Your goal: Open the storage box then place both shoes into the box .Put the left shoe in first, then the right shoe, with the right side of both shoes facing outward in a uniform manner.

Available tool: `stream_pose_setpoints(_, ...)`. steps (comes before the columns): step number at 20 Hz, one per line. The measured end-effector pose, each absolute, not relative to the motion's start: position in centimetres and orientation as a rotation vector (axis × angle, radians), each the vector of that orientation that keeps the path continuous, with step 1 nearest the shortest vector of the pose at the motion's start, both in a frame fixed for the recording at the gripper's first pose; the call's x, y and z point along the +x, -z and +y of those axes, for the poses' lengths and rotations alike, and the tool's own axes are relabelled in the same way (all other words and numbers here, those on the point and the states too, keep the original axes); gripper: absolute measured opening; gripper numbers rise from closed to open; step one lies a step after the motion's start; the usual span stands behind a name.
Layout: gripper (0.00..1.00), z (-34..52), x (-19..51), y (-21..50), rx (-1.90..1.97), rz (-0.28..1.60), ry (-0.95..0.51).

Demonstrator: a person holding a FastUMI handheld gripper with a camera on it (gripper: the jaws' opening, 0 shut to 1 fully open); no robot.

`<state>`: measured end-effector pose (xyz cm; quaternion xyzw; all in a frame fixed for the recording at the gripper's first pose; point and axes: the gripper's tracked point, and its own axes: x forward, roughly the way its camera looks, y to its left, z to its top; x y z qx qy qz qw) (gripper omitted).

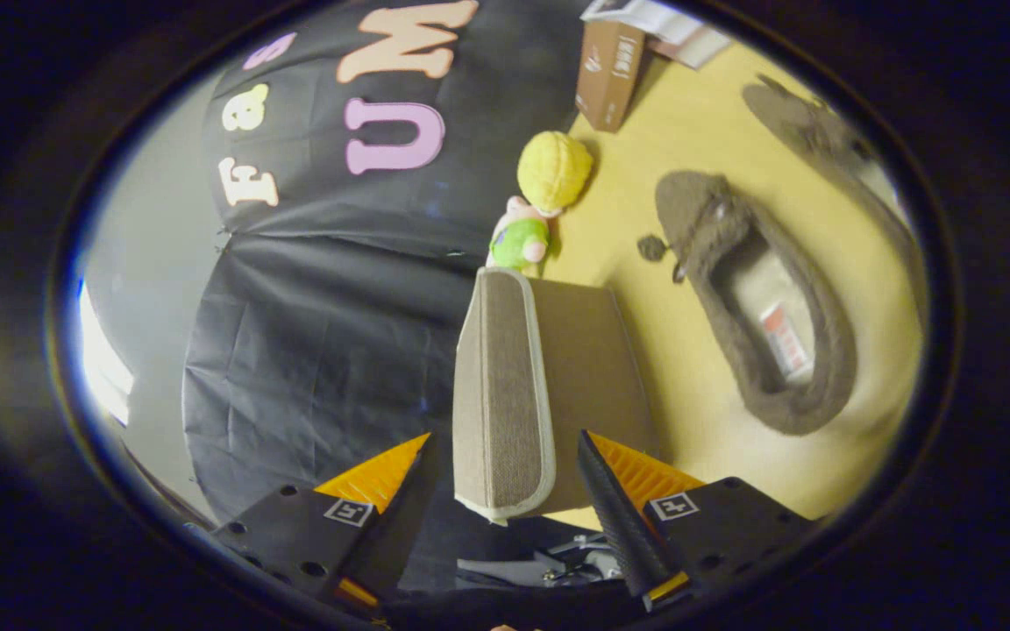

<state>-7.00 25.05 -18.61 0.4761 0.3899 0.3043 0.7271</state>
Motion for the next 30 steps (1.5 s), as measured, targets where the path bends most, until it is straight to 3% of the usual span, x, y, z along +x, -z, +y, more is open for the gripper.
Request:
stream_pose_setpoints(8, 0.98, 27.3, -8.0, 21.6, 1.292, 0.993, -0.646)
stream_pose_setpoints(19, 0.97, 28.6, -7.4, 20.8, 1.504, 1.011, -0.667)
stream_pose_setpoints(30, 0.37, 28.9, -7.5, 21.0, 1.438, 1.027, -0.670)
